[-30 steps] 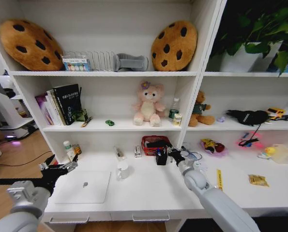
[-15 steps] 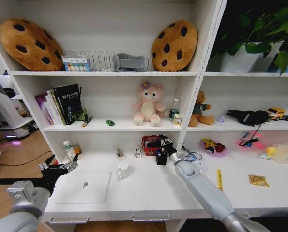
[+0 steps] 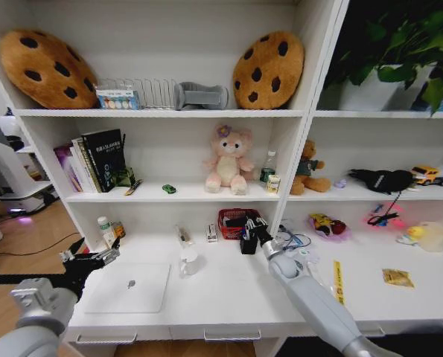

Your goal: Organize the objects on the table.

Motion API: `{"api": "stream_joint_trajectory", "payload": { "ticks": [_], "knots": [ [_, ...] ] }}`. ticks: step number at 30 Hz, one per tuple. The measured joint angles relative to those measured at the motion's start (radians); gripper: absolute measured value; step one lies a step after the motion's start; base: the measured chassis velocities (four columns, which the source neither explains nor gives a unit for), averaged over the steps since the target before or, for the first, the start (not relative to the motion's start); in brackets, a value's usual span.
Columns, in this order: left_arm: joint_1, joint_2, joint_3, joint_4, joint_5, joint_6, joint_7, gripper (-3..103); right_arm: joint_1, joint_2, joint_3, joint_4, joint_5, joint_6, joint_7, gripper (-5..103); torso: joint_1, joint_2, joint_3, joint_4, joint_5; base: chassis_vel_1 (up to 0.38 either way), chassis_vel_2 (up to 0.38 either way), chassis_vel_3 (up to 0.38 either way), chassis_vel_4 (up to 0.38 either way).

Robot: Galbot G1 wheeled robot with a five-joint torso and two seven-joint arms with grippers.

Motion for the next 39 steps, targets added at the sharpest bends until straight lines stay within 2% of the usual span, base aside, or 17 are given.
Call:
{"api": "stream_joint_trajectory", "payload": {
  "ticks": [1,3,4,5,7,9,10,12,13,15,17,18,21,23,25,29,39],
  "knots": [
    [0.000,0.000,0.000,0.000,0.000,0.000,0.000,100,-0.026,-0.008,0.011,0.023,-0.001,-0.003,0.006,48,0.000,0.000,0.000,0.0000,0.0001,0.000,0.000,0.000,0.000],
    [0.000,0.000,0.000,0.000,0.000,0.000,0.000,100,-0.048,-0.014,0.022,0.044,-0.003,-0.009,0.013,48,0.000,0.000,0.000,0.0002,0.0001,0.000,0.000,0.000,0.000],
    [0.000,0.000,0.000,0.000,0.000,0.000,0.000,100,-0.094,-0.030,0.048,0.097,-0.011,-0.030,0.035,60,0.000,0.000,0.000,0.0000,0.0002,0.000,0.000,0.000,0.000],
    [0.000,0.000,0.000,0.000,0.000,0.000,0.000,100,-0.094,-0.030,0.048,0.097,-0.011,-0.030,0.035,60,0.000,0.000,0.000,0.0000,0.0002,0.000,0.000,0.000,0.000],
    [0.000,0.000,0.000,0.000,0.000,0.000,0.000,100,-0.174,-0.057,0.088,0.204,-0.034,-0.054,0.088,71,0.000,0.000,0.000,-0.0002,0.0000,0.000,0.000,0.000,0.000],
    [0.000,0.000,0.000,0.000,0.000,0.000,0.000,100,-0.207,-0.067,0.102,0.249,-0.043,-0.064,0.108,71,0.000,0.000,0.000,0.0001,0.0000,0.000,0.000,0.000,0.000],
    [0.000,0.000,0.000,0.000,0.000,0.000,-0.001,100,-0.278,-0.082,0.131,0.336,-0.063,-0.077,0.141,82,0.000,0.000,0.000,-0.0003,-0.0003,0.000,0.000,0.000,0.000],
    [0.000,0.000,0.000,0.000,0.000,0.000,0.000,100,-0.309,-0.086,0.147,0.369,-0.069,-0.082,0.154,82,0.000,0.000,0.000,0.0000,0.0002,0.000,0.000,0.000,0.000],
    [0.000,0.000,0.000,0.000,0.000,0.000,-0.001,100,-0.407,-0.089,0.201,0.458,-0.075,-0.095,0.179,92,0.000,0.000,0.000,0.0002,-0.0002,0.000,0.000,0.000,0.000],
    [0.000,0.000,0.000,0.000,0.000,0.000,-0.001,100,-0.454,-0.086,0.224,0.488,-0.076,-0.102,0.188,92,0.000,0.000,0.000,-0.0001,0.0001,0.000,0.000,0.000,0.000],
    [0.000,0.000,0.000,0.000,0.000,0.000,0.000,100,-0.588,-0.075,0.310,0.600,-0.085,-0.124,0.203,99,0.000,0.000,0.000,-0.0002,0.0002,0.000,0.000,0.000,0.000],
    [0.000,0.000,0.000,0.000,0.000,0.000,0.000,100,-0.588,-0.075,0.310,0.600,-0.085,-0.124,0.203,99,0.000,0.000,0.000,-0.0002,0.0002,0.000,0.000,0.000,0.000],
    [0.000,0.000,0.000,0.000,0.000,0.000,0.000,100,-0.804,-0.045,0.456,0.737,-0.088,-0.204,0.193,100,0.000,0.000,0.000,-0.0002,0.0000,0.000,0.000,0.000,0.000],
    [0.000,0.000,0.000,0.000,0.000,0.000,0.000,100,-0.826,-0.041,0.474,0.745,-0.087,-0.211,0.188,100,0.000,0.000,0.000,-0.0002,0.0000,0.000,0.000,0.000,0.000],
    [0.000,0.000,0.000,0.000,0.000,0.000,0.000,100,-0.941,-0.016,0.571,0.769,-0.085,-0.221,0.156,100,0.000,0.000,0.000,-0.0004,-0.0001,0.000,0.000,0.000,0.000],
    [0.000,0.000,0.000,0.000,0.000,0.000,0.000,100,-0.984,-0.011,0.628,0.779,-0.063,-0.211,0.140,100,0.000,0.000,0.000,-0.0002,-0.0002,-0.024,-0.035,0.021,0.028],
    [0.000,0.000,0.000,0.000,0.000,0.000,0.000,100,-0.955,-0.020,0.624,0.765,-0.048,-0.226,0.148,100,0.000,0.000,0.000,0.0000,0.0002,-0.133,-0.130,0.118,0.134]
  ]
}}
